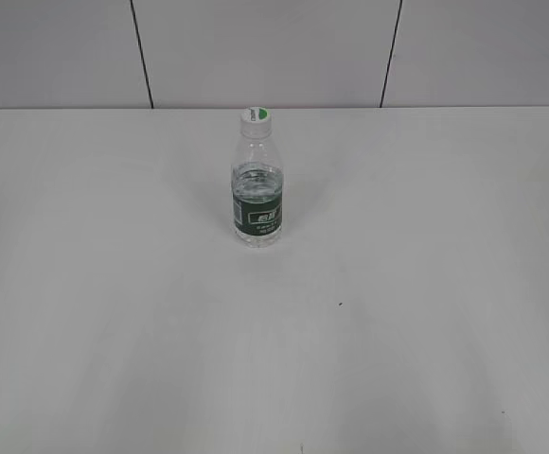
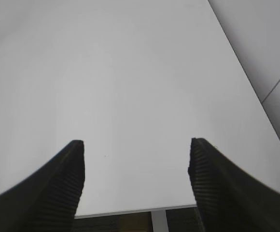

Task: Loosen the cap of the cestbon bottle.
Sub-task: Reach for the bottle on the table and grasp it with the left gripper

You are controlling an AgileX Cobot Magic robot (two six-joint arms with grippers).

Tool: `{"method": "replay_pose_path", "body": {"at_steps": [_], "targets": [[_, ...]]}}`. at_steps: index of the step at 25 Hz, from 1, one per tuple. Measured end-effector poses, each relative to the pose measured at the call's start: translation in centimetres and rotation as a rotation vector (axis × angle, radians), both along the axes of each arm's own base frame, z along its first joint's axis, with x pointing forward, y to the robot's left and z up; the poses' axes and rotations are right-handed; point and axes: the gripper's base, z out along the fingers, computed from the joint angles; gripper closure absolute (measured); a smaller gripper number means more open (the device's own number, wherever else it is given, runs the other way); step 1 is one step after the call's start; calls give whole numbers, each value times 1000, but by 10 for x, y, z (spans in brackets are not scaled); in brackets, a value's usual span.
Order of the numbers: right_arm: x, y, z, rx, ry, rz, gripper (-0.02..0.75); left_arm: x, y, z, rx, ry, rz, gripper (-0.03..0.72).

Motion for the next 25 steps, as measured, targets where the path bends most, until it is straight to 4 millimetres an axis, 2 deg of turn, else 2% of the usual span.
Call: {"method": "replay_pose_path", "body": {"at_steps": [25], "targets": [[0, 0, 0, -1, 0, 0, 221, 0, 0, 0, 0, 0, 0, 445]]}}
